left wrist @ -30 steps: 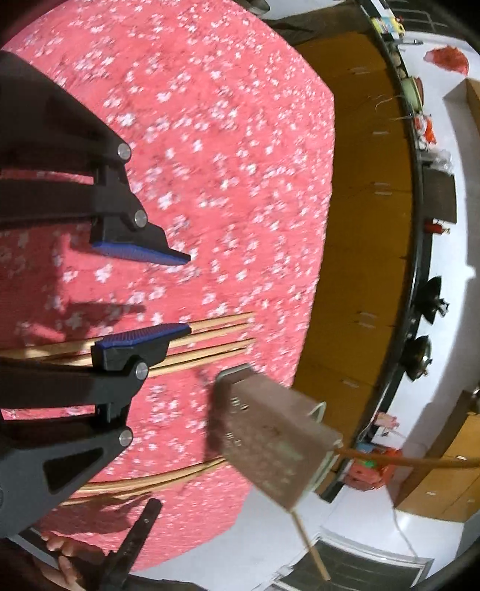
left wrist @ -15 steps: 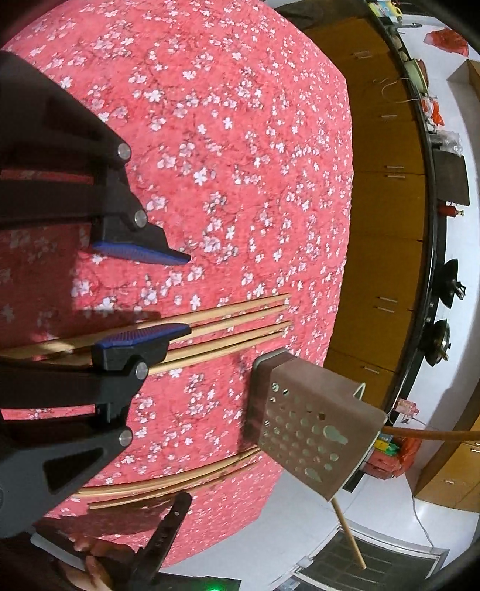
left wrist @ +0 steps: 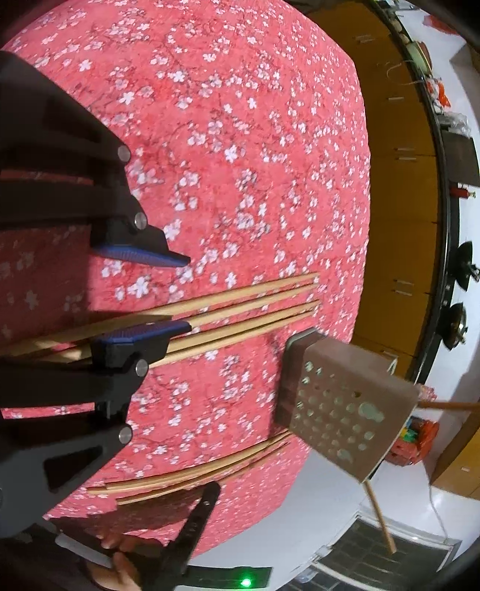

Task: Organize utensils
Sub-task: 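Grasp another chopstick with the right gripper while the left gripper grasps one, then lift the chopstick upright with the right gripper while the left gripper lifts its chopstick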

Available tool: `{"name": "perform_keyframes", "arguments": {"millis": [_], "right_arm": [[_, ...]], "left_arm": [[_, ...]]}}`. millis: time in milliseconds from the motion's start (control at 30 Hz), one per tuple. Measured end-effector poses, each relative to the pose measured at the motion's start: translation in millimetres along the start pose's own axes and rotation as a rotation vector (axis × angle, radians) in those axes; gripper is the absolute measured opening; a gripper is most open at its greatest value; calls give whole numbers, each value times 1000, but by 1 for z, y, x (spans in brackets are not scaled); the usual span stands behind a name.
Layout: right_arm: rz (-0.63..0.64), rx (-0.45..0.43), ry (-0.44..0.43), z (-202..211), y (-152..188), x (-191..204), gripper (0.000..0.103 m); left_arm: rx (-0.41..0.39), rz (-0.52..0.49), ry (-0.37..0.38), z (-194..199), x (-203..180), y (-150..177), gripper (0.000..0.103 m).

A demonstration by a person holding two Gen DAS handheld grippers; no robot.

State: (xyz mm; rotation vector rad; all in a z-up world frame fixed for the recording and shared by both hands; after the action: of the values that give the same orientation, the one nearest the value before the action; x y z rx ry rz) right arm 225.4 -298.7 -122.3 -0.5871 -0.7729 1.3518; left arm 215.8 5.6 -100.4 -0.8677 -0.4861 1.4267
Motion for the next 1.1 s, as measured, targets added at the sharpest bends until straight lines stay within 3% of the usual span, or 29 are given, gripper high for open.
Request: {"name": "perform_keyframes", "arguments": {"millis": [267, 400, 533, 733, 1100], "right_arm": [[5, 3, -6, 5, 1, 0, 8], [11, -1, -4, 9, 6, 2, 8], [32, -5, -3, 11, 8, 3, 8], [28, -21, 15, 1, -1, -3, 8], [20, -55, 28, -8, -5, -6, 8]], "left_arm": [[17, -72, -27, -3, -12, 9, 19], [8, -108, -72, -8, -14, 8, 10], [1, -130, -107, -17, -11, 0, 8], [-9, -63, -159, -30, 23, -21, 8], [-28, 10, -118, -30, 36, -23, 9]]}}
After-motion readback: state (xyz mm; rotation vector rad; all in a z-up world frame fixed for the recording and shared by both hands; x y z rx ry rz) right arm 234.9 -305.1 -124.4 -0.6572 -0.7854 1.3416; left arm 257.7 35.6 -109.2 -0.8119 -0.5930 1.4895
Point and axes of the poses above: each gripper's, at about its wrist camera, not at the fingertips, and z roughly against the way its jaws point, x to its left, y to its underside, the point moved 1 cm from there along -z, roughly the way its jaws point, and after that the axes turned 12 degrees about -x, right-handed, at the moved point
